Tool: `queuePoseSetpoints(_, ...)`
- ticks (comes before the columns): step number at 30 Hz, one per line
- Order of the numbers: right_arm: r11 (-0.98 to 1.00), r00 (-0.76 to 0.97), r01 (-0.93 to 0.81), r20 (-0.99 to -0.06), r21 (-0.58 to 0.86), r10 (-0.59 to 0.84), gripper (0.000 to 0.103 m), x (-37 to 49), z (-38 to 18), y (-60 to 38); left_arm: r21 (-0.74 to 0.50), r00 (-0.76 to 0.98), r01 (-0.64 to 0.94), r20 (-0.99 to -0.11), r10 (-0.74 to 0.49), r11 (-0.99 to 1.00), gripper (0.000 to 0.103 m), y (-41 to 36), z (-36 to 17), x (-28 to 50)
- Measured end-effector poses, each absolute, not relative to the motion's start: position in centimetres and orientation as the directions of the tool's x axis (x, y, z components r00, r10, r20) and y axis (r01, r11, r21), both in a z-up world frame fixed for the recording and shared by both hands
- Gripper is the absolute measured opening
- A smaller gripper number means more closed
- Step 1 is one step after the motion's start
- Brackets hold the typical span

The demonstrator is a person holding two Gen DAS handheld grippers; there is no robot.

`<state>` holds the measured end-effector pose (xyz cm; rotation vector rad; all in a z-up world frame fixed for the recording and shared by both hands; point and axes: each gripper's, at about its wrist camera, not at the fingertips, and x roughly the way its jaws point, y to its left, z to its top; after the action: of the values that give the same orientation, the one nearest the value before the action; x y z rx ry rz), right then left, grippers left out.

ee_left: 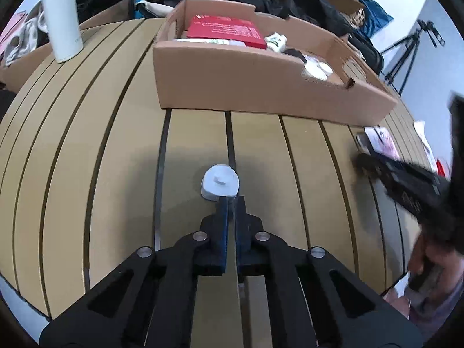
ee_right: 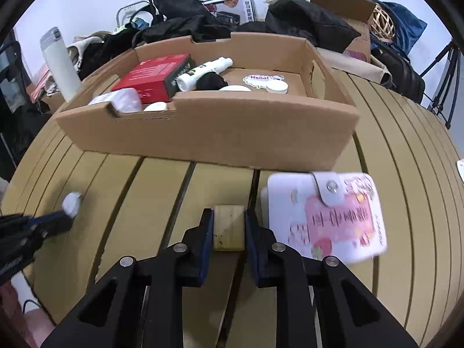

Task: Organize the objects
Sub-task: 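Grasp the white round item with the left tool while the right tool grasps the yellow block, then drop both held items into the tray and open both tools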

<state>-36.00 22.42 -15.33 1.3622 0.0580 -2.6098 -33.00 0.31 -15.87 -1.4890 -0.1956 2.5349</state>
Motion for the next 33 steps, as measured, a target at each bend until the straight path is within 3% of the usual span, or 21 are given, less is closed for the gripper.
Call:
queuePoseSetpoints(13, -0.961, -0.589, 0.227, -0.763, 0.161, -0.267, 0.023, -22.2, -10.2, 26.1, -0.337, -0.566, -0.131, -0.746, 0.35, -0.932, 0.0, -1.6, -10.1, -25.3)
queuePoseSetpoints(14, -0.96, -0.591, 0.223, -0.759, 0.171, -0.272, 0.023, -21.7, -10.0, 26.3, -0.323, -0.562, -0.143, -0.751, 0.345, -0.936, 0.004, -1.2, -10.3, -25.8)
queuePoseSetpoints(17, -0.958, -0.596, 0.229, -0.753, 0.174, -0.279, 0.023, -21.7, -9.8, 26.3, -0.255, -0.557, -0.143, -0.778, 0.29, -0.956, 0.062, -0.2, -11.6, -28.7)
queuePoseSetpoints(22, -0.951, -0.6, 0.254, -0.742, 0.176, -0.297, 0.023, -21.2, -9.3, 25.7, -0.126, -0.518, -0.158, -0.834, 0.191, -0.979, 0.055, 2.0, -15.2, -33.7)
queuePoseSetpoints(24, -0.95, -0.598, 0.254, -0.743, 0.179, -0.3, 0.023, -21.0, -9.3, 25.8, -0.04, -0.548, -0.143, -0.829, 0.113, -0.989, 0.025, 2.7, -15.7, -34.3)
queuePoseSetpoints(33, -0.952, -0.584, 0.24, -0.756, 0.188, -0.296, 0.023, -22.0, -10.2, 26.4, -0.116, -0.507, -0.203, -0.837, 0.206, -0.972, 0.023, 2.6, -14.2, -30.9)
